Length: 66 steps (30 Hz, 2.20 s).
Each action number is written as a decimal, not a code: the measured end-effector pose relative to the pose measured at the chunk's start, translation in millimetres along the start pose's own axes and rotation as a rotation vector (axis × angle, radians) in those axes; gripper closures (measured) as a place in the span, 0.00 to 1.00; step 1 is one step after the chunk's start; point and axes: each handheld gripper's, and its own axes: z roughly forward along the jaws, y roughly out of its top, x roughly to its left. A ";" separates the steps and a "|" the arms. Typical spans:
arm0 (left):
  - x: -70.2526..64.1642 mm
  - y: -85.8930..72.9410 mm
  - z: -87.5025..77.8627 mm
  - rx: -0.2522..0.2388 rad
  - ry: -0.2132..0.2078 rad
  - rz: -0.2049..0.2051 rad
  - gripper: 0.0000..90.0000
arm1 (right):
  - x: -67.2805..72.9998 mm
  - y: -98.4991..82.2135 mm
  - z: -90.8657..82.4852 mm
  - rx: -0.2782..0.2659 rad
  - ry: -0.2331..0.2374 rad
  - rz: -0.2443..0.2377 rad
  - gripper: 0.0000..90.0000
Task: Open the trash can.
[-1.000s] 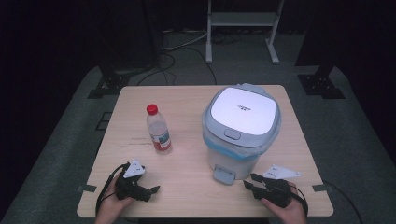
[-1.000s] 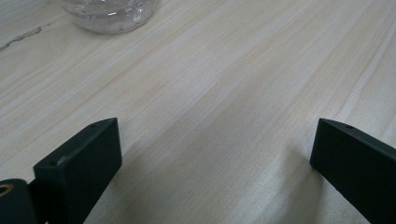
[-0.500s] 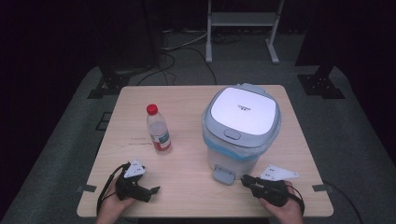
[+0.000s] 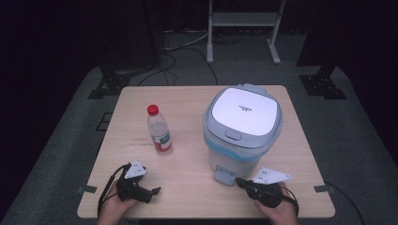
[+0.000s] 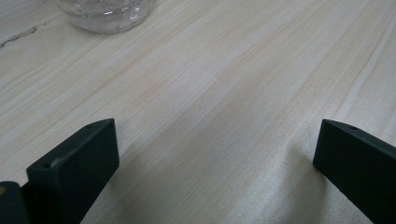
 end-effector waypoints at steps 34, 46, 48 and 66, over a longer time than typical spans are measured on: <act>0.6 0.1 -0.1 0.003 0.010 -0.010 0.00 | 13.9 10.3 43.2 -0.036 -0.019 -0.104 0.99; 0.5 0.1 0.1 0.002 0.012 -0.011 0.00 | 8.4 0.6 44.7 -0.086 -0.004 -0.104 0.99; 0.4 0.2 0.1 0.003 0.013 -0.011 0.00 | 7.6 0.8 44.9 -0.084 0.000 -0.099 0.99; 0.4 0.3 0.4 0.001 0.014 -0.012 0.00 | 11.4 1.9 48.7 -0.032 -0.018 -0.116 0.99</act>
